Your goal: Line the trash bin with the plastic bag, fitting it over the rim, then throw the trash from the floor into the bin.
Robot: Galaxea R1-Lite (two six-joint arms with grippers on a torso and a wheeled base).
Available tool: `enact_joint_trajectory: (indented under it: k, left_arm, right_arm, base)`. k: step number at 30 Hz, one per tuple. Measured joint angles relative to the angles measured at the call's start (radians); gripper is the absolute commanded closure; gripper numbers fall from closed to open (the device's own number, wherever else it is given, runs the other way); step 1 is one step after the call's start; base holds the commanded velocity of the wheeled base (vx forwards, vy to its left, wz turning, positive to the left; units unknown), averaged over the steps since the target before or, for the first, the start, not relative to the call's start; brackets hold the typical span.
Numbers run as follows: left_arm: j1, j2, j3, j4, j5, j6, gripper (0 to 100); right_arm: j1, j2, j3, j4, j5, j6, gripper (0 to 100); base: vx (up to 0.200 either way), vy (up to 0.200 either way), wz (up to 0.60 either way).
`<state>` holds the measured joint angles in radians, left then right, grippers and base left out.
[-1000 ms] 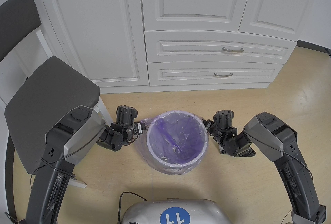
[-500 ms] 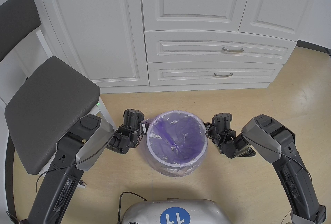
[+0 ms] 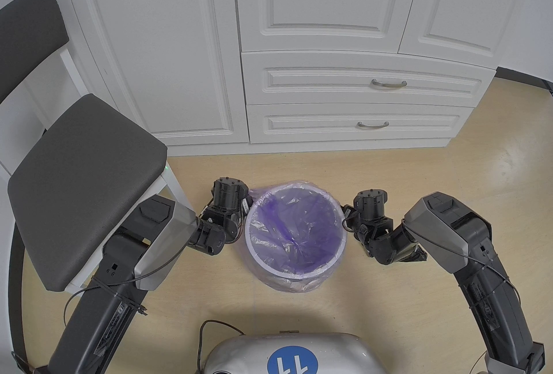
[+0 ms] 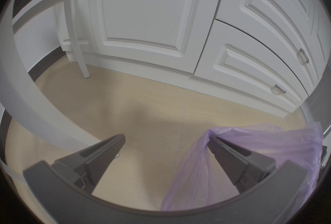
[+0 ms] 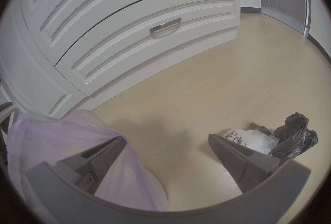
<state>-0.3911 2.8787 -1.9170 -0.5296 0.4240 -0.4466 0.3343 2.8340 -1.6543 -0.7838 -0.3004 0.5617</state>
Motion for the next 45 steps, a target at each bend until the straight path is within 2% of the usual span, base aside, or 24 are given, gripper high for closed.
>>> enact_joint_trajectory:
  k: [5,11,21,26,36,41,45]
  left_arm:
    - [-0.003,-0.053,0.093,-0.012,-0.008,0.001,0]
    - [-0.012,-0.160,0.227,-0.020,-0.053,0.005,0]
    - [-0.016,-0.267,0.305,-0.022,-0.078,0.005,0]
    - [-0.015,-0.289,0.313,-0.022,-0.079,0.003,0]
    - [-0.016,-0.348,0.377,-0.023,-0.086,0.011,0]
    - [-0.031,-0.388,0.430,-0.031,-0.097,0.021,0]
    - [-0.040,-0.412,0.476,-0.077,-0.099,0.065,0]
  right_arm:
    - [-0.002,0.001,0.001,0.001,0.010,-0.005,0]
    - [-0.012,0.001,0.004,0.027,0.048,-0.021,0]
    - [-0.032,0.015,-0.130,0.322,0.077,-0.043,0]
    - [-0.041,0.039,-0.207,0.380,0.072,-0.042,0]
    - [-0.050,0.031,-0.157,0.298,0.072,-0.037,0]
    - [-0.053,0.014,-0.074,0.148,0.085,-0.054,0]
    - [-0.056,0.003,0.004,0.012,0.135,-0.067,0]
  base:
    - [0.000,0.000,0.00]
    - [0.000,0.000,0.00]
    - [0.000,0.000,0.00]
    - [0.000,0.000,0.00]
    - [0.000,0.000,0.00]
    - [0.000,0.000,0.00]
    - [0.000,0.000,0.00]
